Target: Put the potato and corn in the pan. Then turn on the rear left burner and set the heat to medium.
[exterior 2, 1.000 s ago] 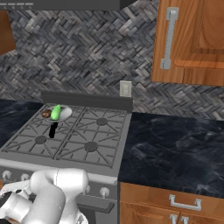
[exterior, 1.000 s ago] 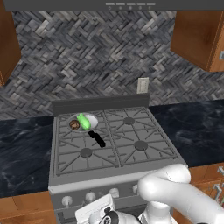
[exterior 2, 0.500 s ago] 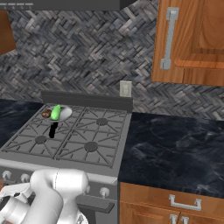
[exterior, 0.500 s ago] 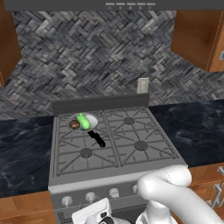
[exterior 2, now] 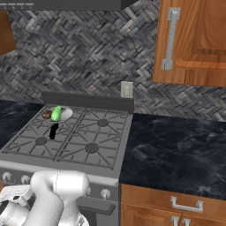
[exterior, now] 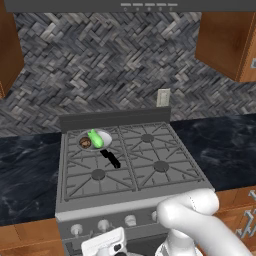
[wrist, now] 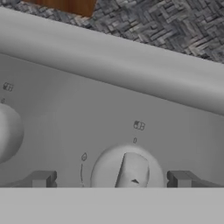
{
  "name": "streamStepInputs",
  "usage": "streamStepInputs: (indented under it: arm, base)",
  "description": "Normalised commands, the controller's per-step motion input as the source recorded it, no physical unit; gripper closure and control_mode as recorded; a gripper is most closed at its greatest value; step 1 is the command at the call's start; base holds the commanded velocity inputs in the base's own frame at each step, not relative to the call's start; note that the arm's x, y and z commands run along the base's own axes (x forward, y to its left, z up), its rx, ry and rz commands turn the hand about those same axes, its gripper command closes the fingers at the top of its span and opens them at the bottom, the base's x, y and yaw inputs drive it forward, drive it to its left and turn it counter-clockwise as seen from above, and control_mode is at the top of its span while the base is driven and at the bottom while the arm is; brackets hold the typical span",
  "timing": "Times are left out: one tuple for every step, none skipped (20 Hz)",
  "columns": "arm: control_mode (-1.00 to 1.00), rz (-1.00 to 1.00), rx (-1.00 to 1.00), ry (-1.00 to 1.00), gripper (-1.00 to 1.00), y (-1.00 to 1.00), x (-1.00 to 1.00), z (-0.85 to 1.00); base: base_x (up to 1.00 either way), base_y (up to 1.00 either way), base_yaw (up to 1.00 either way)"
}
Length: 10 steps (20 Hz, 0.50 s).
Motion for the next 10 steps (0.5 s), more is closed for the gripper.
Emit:
streamStepInputs:
  arm:
    - [-1.00, -0.03, 0.04, -0.08, -1.00, -0.03, 0.23, 0.00]
    - [-1.00, -0.03, 0.03, -0.06, -1.00, -0.06, 0.34, 0.00]
    - [-1.00, -0.04, 0.05, -0.06, -1.00, -0.12, 0.33, 0.00]
    - [-1.00, -0.05, 0.04, -0.05, -1.00, -0.15, 0.31, 0.00]
    - [-1.00, -0.06, 0.05, -0.04, -1.00, -0.16, 0.29, 0.00]
    - [-1.00, -0.07, 0.04, -0.04, -1.00, -0.15, 0.29, 0.00]
    - [-1.00, -0.07, 0.04, -0.03, -1.00, -0.16, 0.21, 0.00]
    - [-1.00, -0.07, 0.03, -0.02, -1.00, -0.09, 0.16, 0.00]
    - [-1.00, -0.04, 0.00, 0.00, -1.00, 0.00, 0.07, 0.00]
    - [-1.00, 0.00, 0.00, 0.00, -1.00, 0.00, 0.00, 0.00]
  base:
    - [0.00, 0.00, 0.00]
    - [0.00, 0.00, 0.00]
    - [0.00, 0.00, 0.00]
    - [0.00, 0.00, 0.00]
    - [0.00, 0.00, 0.00]
    - [0.00, 0.00, 0.00]
    - [0.00, 0.00, 0.00]
    - [0.00, 0.00, 0.00]
    - [0.00, 0.00, 0.00]
    - [0.00, 0.00, 0.00]
